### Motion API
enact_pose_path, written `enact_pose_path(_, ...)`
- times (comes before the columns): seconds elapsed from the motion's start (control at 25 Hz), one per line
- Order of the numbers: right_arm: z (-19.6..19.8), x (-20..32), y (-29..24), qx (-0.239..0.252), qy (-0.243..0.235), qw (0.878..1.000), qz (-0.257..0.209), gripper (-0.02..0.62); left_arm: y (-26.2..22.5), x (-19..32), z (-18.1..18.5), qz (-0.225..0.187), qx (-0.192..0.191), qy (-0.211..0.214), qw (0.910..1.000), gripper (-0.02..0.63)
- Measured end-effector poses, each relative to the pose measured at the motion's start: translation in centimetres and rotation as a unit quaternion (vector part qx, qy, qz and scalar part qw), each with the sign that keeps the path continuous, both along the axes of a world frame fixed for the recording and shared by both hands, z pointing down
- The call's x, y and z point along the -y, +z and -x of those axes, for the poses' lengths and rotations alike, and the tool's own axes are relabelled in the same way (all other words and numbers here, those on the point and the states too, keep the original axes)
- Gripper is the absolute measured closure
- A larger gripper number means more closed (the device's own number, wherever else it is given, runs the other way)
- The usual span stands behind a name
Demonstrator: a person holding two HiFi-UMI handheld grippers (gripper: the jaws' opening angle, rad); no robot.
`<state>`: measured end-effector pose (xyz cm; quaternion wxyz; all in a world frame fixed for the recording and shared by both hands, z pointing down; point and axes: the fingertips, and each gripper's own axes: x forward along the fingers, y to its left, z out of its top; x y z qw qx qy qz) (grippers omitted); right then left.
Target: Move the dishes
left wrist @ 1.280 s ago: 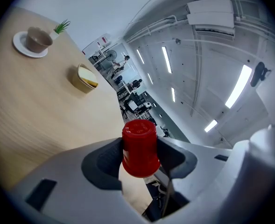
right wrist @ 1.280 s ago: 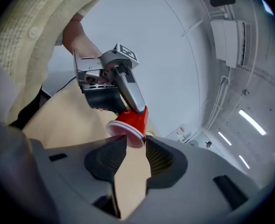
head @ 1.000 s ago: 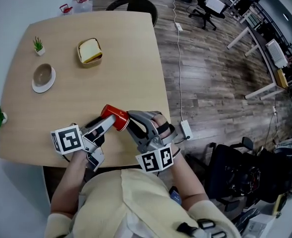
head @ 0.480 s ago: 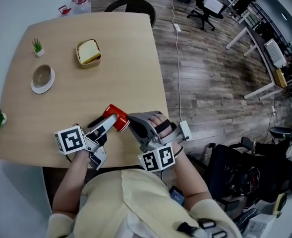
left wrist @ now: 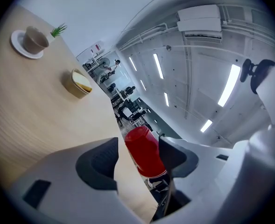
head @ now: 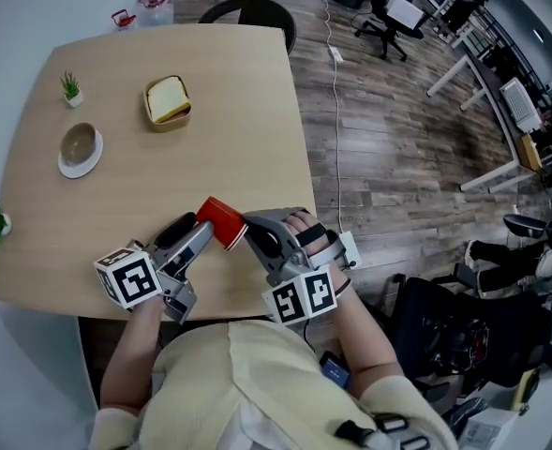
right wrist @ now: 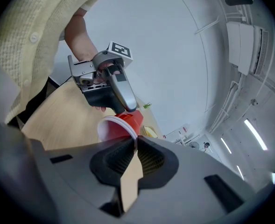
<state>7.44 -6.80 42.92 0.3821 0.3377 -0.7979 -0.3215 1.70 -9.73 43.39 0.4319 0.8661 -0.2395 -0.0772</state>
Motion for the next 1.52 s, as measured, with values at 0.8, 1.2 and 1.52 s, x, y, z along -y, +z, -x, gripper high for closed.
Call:
enact_pose_path(0.8, -1.6, 1.9, 3.8, -0.140, -0.024, 0.962, 0.232, 0.560, 2.2, -0.7, 2.2, -0.192, 0.261, 0.010, 0.9459, 0.351)
enact_pose_path(1.2, -1.1, 2.1, 5.9, -0.260, -0.050, 0.899, 0.349, 0.560, 2.7, -1.8, 2.1, -0.200, 0.270, 0.020, 0.9416, 0.351)
enact_pose_path(1.52, -0.9, 1.5, 8.2, -0.337, -0.040, 0.835, 0.434, 0.560, 3.4, -2.7, 2.2, -0.196, 0.274, 0.026, 0.9412, 0.351)
